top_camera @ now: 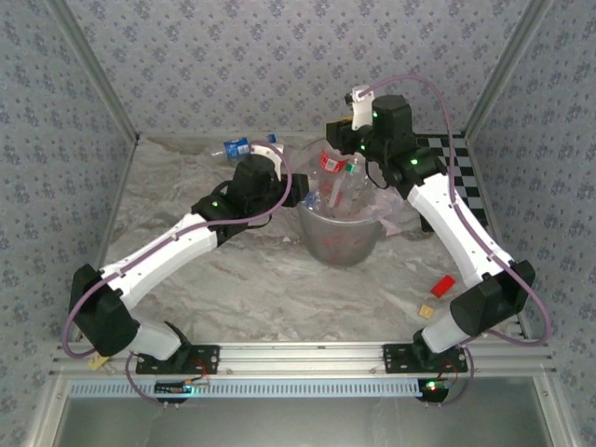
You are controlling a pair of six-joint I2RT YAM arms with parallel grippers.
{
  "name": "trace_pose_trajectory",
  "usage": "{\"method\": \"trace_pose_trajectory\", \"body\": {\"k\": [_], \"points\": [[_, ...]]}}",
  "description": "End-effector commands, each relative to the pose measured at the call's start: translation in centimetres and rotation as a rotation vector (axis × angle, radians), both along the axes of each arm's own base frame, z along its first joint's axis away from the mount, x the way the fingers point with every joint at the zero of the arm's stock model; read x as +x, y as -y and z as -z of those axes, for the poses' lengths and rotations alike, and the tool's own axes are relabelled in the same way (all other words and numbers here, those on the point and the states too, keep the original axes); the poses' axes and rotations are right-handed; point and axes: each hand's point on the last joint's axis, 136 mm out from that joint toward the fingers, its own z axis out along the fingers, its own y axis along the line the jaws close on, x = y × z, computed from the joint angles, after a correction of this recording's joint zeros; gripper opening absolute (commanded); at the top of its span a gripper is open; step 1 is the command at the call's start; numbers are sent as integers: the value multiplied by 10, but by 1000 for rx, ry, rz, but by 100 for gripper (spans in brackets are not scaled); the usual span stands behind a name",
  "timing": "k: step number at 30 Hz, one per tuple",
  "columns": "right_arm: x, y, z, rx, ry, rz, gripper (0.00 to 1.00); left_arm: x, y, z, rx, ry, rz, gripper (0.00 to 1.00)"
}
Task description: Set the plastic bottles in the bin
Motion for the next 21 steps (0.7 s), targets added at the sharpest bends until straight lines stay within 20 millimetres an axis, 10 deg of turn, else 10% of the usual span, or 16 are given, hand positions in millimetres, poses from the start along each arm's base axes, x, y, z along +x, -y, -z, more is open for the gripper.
{"method": "trace_pose_trajectory", "body": {"k": [1, 11, 21], "points": [[-42, 5, 96, -190, -384, -26, 0, -1, -5, 25, 85, -58, -5, 47], [-59, 40, -97, -61, 104, 69, 0, -1, -1, 27, 81, -63, 13, 47], [-87, 112, -126, -80, 198, 248, 0, 1, 1, 30, 92, -68, 15, 47]]}}
